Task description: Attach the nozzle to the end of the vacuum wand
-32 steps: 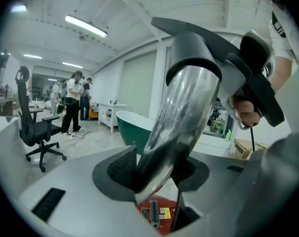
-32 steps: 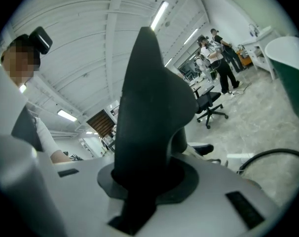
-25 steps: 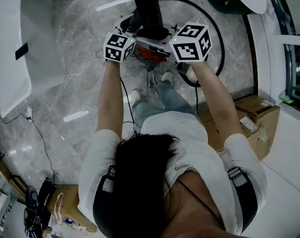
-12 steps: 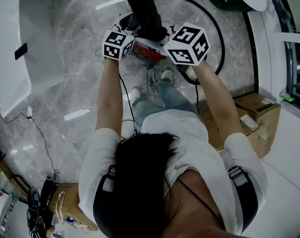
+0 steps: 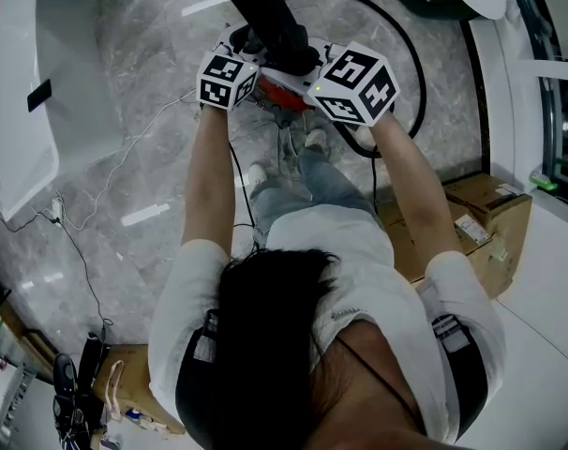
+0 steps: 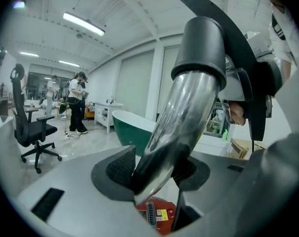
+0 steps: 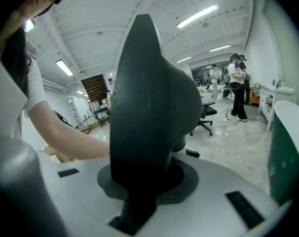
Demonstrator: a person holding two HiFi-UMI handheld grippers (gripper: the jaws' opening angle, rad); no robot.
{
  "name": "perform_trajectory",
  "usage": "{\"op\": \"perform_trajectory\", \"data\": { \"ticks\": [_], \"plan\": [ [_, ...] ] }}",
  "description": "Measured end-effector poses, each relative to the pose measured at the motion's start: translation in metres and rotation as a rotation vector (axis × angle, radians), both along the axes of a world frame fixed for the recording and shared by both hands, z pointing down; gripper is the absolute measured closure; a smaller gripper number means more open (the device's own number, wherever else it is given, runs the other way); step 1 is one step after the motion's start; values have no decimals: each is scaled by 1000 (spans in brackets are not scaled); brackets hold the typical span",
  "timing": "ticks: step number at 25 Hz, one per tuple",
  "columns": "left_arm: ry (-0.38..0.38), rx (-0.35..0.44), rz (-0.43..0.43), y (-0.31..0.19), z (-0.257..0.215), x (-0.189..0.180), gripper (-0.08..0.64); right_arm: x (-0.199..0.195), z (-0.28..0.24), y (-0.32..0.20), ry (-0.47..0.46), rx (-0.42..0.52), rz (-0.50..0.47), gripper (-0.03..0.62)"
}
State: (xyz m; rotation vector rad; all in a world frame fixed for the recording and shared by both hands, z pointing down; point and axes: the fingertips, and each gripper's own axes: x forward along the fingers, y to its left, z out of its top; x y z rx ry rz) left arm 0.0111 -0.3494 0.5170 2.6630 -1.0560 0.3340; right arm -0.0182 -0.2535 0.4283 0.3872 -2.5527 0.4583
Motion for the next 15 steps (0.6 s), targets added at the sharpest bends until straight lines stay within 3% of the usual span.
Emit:
{"op": "perform_trajectory", "data": {
  "ticks": [15],
  "plan": [
    [-24, -9, 26, 3, 3, 5, 370, 4, 6, 1, 226, 67, -55, 511]
  ]
}}
